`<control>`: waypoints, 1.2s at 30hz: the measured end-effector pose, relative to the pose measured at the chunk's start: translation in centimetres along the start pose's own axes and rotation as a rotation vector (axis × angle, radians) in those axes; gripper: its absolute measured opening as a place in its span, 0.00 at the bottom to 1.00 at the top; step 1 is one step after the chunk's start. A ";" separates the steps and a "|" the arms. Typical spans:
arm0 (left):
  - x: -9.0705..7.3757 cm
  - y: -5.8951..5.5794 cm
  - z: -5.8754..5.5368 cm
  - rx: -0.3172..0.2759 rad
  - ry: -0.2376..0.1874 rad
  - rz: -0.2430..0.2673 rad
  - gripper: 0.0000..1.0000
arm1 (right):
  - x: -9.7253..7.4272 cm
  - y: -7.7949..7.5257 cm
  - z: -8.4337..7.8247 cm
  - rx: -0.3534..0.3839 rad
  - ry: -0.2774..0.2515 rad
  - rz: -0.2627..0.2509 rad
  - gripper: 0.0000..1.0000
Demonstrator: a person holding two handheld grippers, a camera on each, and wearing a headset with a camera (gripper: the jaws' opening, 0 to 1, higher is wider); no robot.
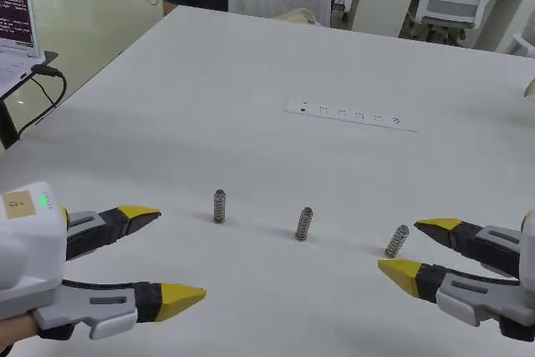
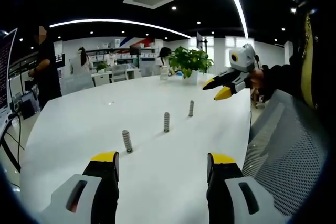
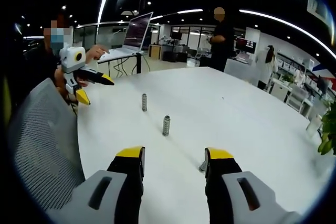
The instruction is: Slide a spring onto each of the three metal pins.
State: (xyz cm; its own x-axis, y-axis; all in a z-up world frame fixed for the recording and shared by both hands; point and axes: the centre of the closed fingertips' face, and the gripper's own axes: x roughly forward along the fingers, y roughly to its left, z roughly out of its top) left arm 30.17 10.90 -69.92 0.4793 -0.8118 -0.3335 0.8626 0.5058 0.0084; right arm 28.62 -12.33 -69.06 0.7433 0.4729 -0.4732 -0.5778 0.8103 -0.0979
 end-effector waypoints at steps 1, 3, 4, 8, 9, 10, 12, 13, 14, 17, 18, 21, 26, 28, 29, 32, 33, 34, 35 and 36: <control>0.0 0.0 0.0 -0.002 -0.001 -0.001 0.65 | -0.2 -0.5 -0.5 0.012 0.008 -0.019 0.46; 0.1 0.0 -0.1 -0.001 0.002 -0.004 0.65 | -0.4 -1.0 -1.1 0.027 0.012 -0.034 0.48; 0.2 -0.1 -0.2 -0.002 0.005 -0.005 0.65 | -0.5 -1.2 -1.4 0.034 0.017 -0.043 0.50; 0.3 -0.1 -0.4 -0.004 0.010 -0.010 0.65 | -0.8 -1.6 -2.0 0.061 0.012 -0.076 0.57; 0.3 -0.1 -0.4 -0.006 0.010 -0.011 0.65 | -0.8 -1.7 -2.2 0.065 0.016 -0.080 0.59; 0.4 -0.1 -0.5 -0.007 0.012 -0.011 0.66 | -0.8 -1.7 -2.3 0.069 0.020 -0.087 0.61; 0.4 -0.1 -0.6 -0.011 0.015 -0.012 0.66 | -0.9 -1.8 -2.4 0.074 0.012 -0.095 0.64; 0.5 -0.1 -0.6 -0.013 0.015 -0.012 0.67 | -0.9 -1.9 -2.4 0.079 0.010 -0.099 0.67; 0.5 -0.1 -0.7 -0.016 0.017 -0.012 0.67 | -0.9 -1.9 -2.5 0.088 0.010 -0.103 0.69; 0.5 0.0 -1.0 -0.024 0.023 -0.012 0.69 | -0.8 -1.7 -2.7 0.106 0.008 -0.101 0.74; 0.5 0.0 -1.0 -0.026 0.023 -0.013 0.69 | -0.7 -1.6 -2.6 0.114 -0.001 -0.099 0.78; 0.6 0.0 -1.1 -0.040 0.022 -0.012 0.72 | -0.5 -1.2 -2.8 0.124 0.000 -0.090 0.84; 0.6 0.1 -1.4 -0.064 0.034 -0.011 0.79 | -0.1 -0.8 -3.0 0.147 -0.011 -0.087 0.97; 0.6 0.0 -1.4 -0.073 0.037 -0.011 0.82 | 0.0 -0.6 -3.0 0.149 -0.010 -0.084 0.99; 0.6 0.0 -1.5 -0.076 0.038 -0.010 0.84 | 0.0 -0.5 -3.0 0.148 -0.009 -0.084 1.00; 0.7 0.0 -1.6 -0.104 0.038 -0.009 0.89 | 0.0 -0.4 -2.9 0.155 -0.013 -0.084 1.00; 0.7 0.0 -1.6 -0.106 0.038 -0.010 0.96 | 0.0 -0.4 -2.9 0.155 -0.013 -0.084 1.00; 0.7 0.0 -1.7 -0.110 0.038 -0.008 0.98 | 0.0 -0.4 -2.9 0.157 -0.015 -0.084 1.00; 0.7 -0.1 -1.7 -0.112 0.038 -0.008 0.98 | 0.0 -0.4 -2.9 0.158 -0.016 -0.084 1.00; 0.7 -0.2 -1.8 -0.116 0.041 -0.011 0.98 | 0.0 -0.4 -2.9 0.160 -0.015 -0.084 1.00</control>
State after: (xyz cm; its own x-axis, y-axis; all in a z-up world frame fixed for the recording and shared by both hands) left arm 30.08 10.76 -71.82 0.4606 -0.8062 -0.3712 0.8421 0.5291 -0.1041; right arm 27.86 -13.62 -71.58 0.7924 0.4055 -0.4557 -0.4536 0.8912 0.0043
